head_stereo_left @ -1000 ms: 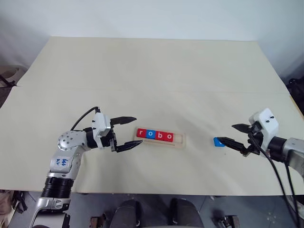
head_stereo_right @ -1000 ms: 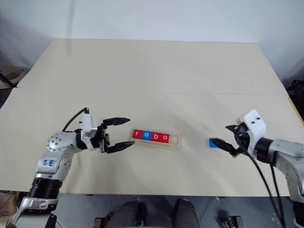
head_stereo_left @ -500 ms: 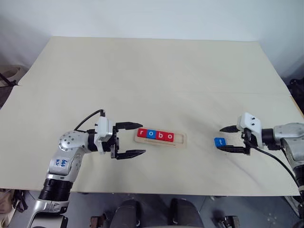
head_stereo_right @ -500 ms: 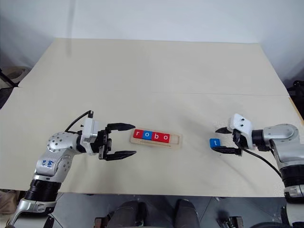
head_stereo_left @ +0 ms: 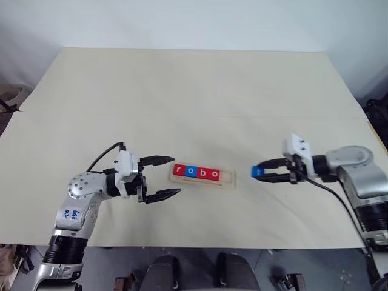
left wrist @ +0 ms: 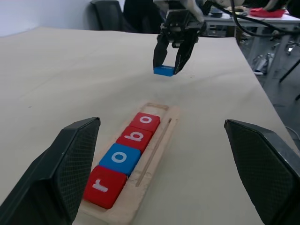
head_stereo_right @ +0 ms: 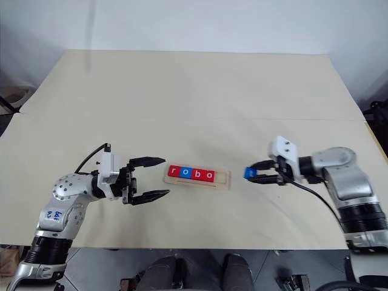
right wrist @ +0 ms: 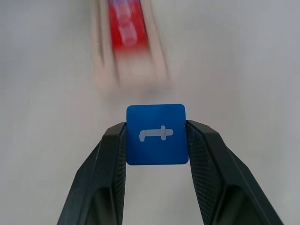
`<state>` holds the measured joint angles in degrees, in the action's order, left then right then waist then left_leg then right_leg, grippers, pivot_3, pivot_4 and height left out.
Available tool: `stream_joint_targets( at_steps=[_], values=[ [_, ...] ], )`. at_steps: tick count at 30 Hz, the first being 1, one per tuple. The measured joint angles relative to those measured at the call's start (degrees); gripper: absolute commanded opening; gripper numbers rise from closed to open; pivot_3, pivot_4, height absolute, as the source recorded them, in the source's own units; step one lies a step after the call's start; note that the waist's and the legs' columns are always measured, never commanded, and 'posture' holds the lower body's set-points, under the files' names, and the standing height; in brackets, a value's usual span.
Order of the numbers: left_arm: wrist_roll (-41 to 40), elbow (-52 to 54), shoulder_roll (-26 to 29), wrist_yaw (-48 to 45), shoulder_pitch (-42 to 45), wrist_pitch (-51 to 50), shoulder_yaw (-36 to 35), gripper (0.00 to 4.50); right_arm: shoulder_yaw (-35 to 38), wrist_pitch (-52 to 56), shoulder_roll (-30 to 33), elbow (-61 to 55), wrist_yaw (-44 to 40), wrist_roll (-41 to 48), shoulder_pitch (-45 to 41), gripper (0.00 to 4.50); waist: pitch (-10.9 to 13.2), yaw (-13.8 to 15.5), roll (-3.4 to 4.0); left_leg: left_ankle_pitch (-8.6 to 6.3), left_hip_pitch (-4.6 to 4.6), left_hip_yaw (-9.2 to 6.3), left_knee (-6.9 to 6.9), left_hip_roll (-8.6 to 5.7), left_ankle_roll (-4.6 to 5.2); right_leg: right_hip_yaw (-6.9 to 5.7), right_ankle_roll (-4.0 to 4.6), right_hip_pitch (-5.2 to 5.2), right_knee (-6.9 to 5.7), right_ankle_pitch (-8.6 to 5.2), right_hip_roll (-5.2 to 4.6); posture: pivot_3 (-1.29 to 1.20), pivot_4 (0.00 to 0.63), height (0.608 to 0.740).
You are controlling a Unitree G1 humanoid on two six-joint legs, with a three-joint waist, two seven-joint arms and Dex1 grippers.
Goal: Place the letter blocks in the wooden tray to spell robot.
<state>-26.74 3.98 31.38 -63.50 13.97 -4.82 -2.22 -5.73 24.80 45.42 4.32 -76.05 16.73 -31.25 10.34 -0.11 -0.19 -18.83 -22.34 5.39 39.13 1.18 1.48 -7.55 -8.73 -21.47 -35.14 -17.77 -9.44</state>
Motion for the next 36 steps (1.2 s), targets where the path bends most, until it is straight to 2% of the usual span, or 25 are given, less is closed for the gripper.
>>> stream_joint_targets(
  at_steps=[5, 10, 16, 25, 26, 30, 33, 36],
  values=[
    [0.0, 0.4, 0.0, 1.6, -1.8, 0.0, -0.1, 4.5, -3.5, 6.2, -3.2, -4.9, 4.5, -0.5, -1.1, 1.47, 0.0, 1.0, -0.01, -0.01, -0.06, -0.05, 0.01, -0.16, 0.02, -0.03, -0.03, 0.0, 0.05, 0.02, -0.08, 0.0, 0.15, 0.74],
    [0.0, 1.0, 0.1, 2.4, -1.8, 0.1, -0.2, 4.5, -7.1, 6.3, -5.0, -4.7, 6.5, -2.5, -1.4, 1.47, 0.0, 1.0, -0.01, -0.01, -0.05, -0.01, 0.01, -0.27, 0.02, -0.02, -0.03, -0.02, 0.03, 0.01, -0.04, 0.0, 0.15, 0.74],
    [0.1, 1.9, 0.2, 3.5, -1.9, 0.3, -0.2, 4.5, -7.6, 6.2, -5.6, -3.9, 6.8, -3.2, -2.2, 1.47, 0.0, 0.9, -0.01, -0.01, -0.06, 0.0, 0.01, -0.27, 0.02, -0.02, -0.03, -0.02, 0.03, 0.02, -0.03, 0.0, 0.15, 0.74],
    [0.1, 2.1, 0.2, 4.0, -2.3, 0.5, -0.9, 4.5, -7.5, 6.2, -5.2, -2.8, 6.4, -3.9, -2.2, 4.38, 0.0, 0.8, -0.01, -0.01, -0.05, 0.0, 0.01, -0.27, 0.02, -0.03, -0.03, -0.02, 0.03, 0.01, -0.02, 0.0, 0.15, 0.74],
    [0.1, 2.1, 0.2, 4.0, -2.3, 0.5, -0.9, 4.5, -7.5, 6.1, -5.2, -2.8, 6.4, -3.9, -2.2, 4.45, 0.0, 0.8, -0.01, -0.01, -0.05, 0.0, 0.01, -0.27, 0.02, -0.03, -0.03, -0.02, 0.03, 0.01, -0.02, 0.0, 0.15, 0.74],
    [0.1, 2.0, 0.2, 4.0, -2.2, 0.7, -0.9, 4.5, -6.8, 5.2, -5.2, -2.8, 6.4, -3.7, -2.2, 4.45, 0.0, 0.8, -0.01, -0.01, -0.05, 0.0, 0.01, -0.27, 0.02, -0.03, -0.03, -0.02, 0.03, 0.01, -0.02, 0.0, 0.15, 0.74],
    [0.1, 2.0, 0.2, 4.0, -2.1, 0.8, -0.9, 4.5, -4.9, 5.2, -4.0, -3.8, 6.3, -2.6, -1.4, 3.86, 0.0, 0.9, -0.01, -0.01, -0.06, 0.0, 0.01, -0.27, 0.02, -0.03, -0.03, -0.02, 0.04, 0.01, -0.03, 0.0, 0.15, 0.74],
    [0.1, 1.9, 0.2, 4.0, -2.1, 0.9, -1.0, 4.5, -2.5, 6.5, -1.7, -7.3, 5.2, -0.2, 1.1, 2.84, 0.0, 1.1, -0.01, -0.01, -0.06, -0.01, -0.01, -0.27, 0.02, -0.03, -0.03, -0.02, 0.06, 0.02, -0.02, 0.0, 0.15, 0.74]
  ],
)
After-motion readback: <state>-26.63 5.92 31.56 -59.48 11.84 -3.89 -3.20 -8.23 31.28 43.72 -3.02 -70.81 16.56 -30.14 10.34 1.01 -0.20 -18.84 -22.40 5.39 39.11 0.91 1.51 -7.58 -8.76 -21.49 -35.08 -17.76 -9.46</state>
